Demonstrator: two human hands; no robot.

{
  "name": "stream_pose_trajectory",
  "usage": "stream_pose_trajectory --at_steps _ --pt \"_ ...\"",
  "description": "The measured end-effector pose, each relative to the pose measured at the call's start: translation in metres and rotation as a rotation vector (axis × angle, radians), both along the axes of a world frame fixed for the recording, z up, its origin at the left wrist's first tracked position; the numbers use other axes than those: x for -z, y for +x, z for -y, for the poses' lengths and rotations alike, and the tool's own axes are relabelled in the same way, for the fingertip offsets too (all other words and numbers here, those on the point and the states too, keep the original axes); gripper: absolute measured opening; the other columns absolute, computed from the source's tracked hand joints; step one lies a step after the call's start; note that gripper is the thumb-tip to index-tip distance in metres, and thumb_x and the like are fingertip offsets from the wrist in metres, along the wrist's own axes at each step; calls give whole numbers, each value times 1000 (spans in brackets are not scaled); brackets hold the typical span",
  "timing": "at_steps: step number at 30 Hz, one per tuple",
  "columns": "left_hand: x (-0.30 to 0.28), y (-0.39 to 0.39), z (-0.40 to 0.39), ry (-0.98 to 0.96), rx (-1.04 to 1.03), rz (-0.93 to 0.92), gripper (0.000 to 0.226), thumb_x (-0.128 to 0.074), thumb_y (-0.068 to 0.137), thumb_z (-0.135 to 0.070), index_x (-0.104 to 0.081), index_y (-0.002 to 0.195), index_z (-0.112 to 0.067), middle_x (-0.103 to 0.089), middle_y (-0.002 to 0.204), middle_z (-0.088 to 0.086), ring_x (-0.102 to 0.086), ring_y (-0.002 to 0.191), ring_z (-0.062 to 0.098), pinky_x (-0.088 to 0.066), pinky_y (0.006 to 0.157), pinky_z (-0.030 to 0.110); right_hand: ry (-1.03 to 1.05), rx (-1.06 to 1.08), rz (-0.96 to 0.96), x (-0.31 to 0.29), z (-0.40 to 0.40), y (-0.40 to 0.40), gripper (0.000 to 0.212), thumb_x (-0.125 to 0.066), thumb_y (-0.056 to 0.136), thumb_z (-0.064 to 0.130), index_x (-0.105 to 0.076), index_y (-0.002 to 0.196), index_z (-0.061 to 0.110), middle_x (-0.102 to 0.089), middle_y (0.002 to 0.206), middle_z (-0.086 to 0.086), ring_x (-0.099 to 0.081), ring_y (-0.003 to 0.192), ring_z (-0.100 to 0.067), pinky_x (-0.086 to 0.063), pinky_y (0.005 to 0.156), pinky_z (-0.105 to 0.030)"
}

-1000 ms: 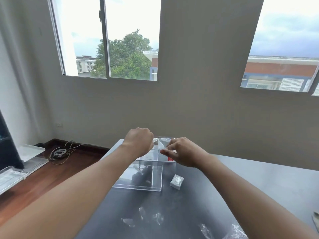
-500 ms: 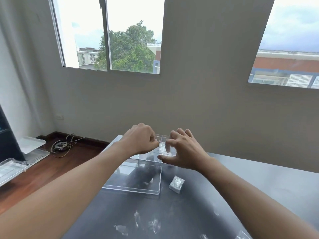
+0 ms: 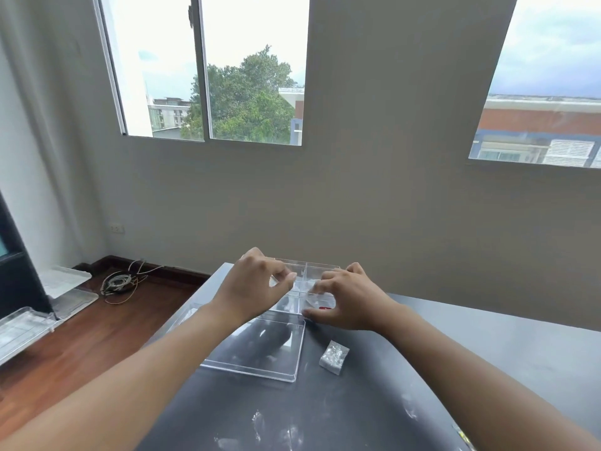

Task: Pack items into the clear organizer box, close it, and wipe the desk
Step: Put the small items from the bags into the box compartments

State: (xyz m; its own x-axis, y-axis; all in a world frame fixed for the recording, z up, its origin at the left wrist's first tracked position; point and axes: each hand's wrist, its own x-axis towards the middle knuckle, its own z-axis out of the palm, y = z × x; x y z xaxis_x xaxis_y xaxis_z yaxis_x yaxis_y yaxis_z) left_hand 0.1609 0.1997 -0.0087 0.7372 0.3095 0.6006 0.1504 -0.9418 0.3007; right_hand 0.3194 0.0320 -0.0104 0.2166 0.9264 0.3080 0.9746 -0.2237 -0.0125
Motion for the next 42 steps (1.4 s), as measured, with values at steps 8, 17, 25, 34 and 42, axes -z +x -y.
stream_pose_trajectory --at_steps 8,17,25,34,42 --pt "-3 -22 -23 -6 157 -112 30 -58 91 -65 -72 103 -42 -65 89 -25 -56 96 4 -51 84 29 -52 -31 -16 -5 4 2 57 -52 85 74 -75 110 28 -66 99 11 -60 94 -13 -34 94 -35" --pt "-11 -28 -32 -4 239 -122 21 -77 90 -24 -79 108 -34 -68 91 -10 -66 83 7 -56 82 34 -79 -7 -15 -7 5 -1 49 -55 87 69 -75 101 27 -64 95 9 -58 91 -14 -38 96 -39" --pt "-16 -19 0 -128 177 122 24 -81 83 -11 -75 102 -24 -69 97 -15 -72 79 5 -56 71 21 -85 -7 -24 -7 5 -2 46 -55 86 66 -75 101 27 -65 96 10 -58 91 -14 -39 96 -41" --pt "-24 -6 6 -364 -16 -64 19 -73 79 -21 -70 92 -34 -72 76 -12 -59 63 2 -46 71 19 -64 -7 -40 -8 5 -3 37 -58 87 61 -73 90 27 -62 91 9 -48 82 -10 -39 95 -41" --pt "-19 -2 0 565 -152 -155 22 -71 82 -9 -75 85 -30 -69 76 -12 -59 83 18 -33 79 32 -60 -9 -54 -7 5 -3 38 -59 87 61 -75 94 27 -63 94 9 -50 85 -11 -38 95 -39"
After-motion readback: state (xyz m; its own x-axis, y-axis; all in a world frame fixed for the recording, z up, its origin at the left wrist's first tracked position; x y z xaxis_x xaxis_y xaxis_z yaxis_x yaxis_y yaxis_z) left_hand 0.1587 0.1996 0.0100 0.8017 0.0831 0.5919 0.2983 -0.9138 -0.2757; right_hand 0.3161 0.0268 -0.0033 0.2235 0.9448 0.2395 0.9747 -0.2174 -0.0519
